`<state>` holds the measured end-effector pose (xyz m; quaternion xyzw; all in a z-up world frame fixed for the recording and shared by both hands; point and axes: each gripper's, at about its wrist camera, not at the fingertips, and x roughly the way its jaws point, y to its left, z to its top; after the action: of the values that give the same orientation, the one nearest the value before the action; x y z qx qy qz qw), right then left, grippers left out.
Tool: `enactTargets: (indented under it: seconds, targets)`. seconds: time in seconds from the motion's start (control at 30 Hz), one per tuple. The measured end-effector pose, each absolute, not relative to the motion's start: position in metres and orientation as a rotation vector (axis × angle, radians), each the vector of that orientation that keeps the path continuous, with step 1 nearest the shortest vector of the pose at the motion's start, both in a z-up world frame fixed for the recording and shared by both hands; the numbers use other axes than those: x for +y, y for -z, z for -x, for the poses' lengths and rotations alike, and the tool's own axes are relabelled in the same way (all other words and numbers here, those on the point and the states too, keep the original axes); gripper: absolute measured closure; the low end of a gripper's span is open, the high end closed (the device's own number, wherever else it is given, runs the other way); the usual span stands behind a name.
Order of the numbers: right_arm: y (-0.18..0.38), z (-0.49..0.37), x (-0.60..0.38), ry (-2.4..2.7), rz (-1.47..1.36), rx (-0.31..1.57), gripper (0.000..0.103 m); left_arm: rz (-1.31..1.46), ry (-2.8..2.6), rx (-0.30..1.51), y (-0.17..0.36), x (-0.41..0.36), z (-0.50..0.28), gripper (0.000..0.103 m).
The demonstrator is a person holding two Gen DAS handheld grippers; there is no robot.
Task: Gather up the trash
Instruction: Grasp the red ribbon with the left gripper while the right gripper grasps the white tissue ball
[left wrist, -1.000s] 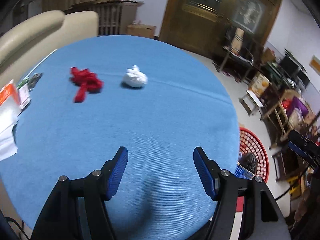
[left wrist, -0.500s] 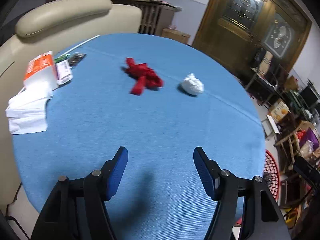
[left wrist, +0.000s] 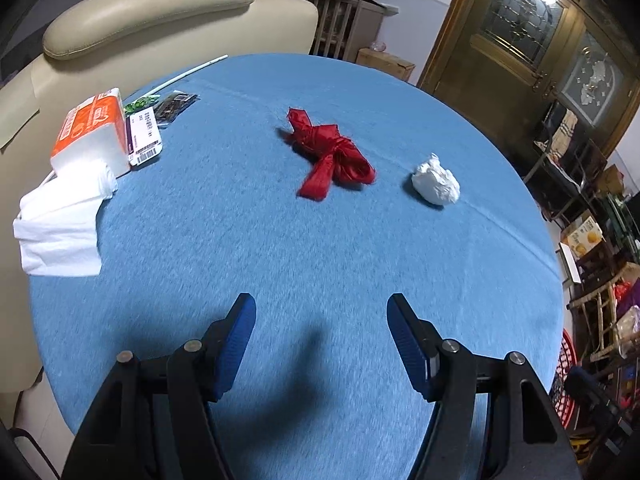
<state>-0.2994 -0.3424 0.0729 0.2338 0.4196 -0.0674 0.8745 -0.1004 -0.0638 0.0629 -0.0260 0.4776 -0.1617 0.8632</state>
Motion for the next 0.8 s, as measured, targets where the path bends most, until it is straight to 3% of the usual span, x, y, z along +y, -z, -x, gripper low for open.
enactTargets:
  seconds: [0.3, 0.67, 0.7, 0.73, 0.8]
  targets:
    - [-0.053, 0.285, -0.357, 0.154, -0.486, 0.91, 0.018, 0.098, 0.277, 1.014, -0.069, -0.109, 0.022, 0.034]
    - [-0.037, 0.262, -0.384, 0.198, -0.504, 0.943, 0.018, 0.052, 0.205, 1.064, -0.04, -0.15, -0.065, 0.034]
    - [-0.036, 0.257, -0.384, 0.199, -0.5, 0.945, 0.018, 0.035, 0.203, 1.062, -0.037, -0.15, -0.068, 0.041]
    - [-0.035, 0.253, -0.384, 0.199, -0.491, 0.948, 0.018, 0.015, 0.21, 1.061, -0.033, -0.151, -0.07, 0.068]
    - [-0.035, 0.245, -0.384, 0.196, -0.479, 0.953, 0.018, -0.018, 0.241, 1.054, -0.028, -0.149, -0.071, 0.068]
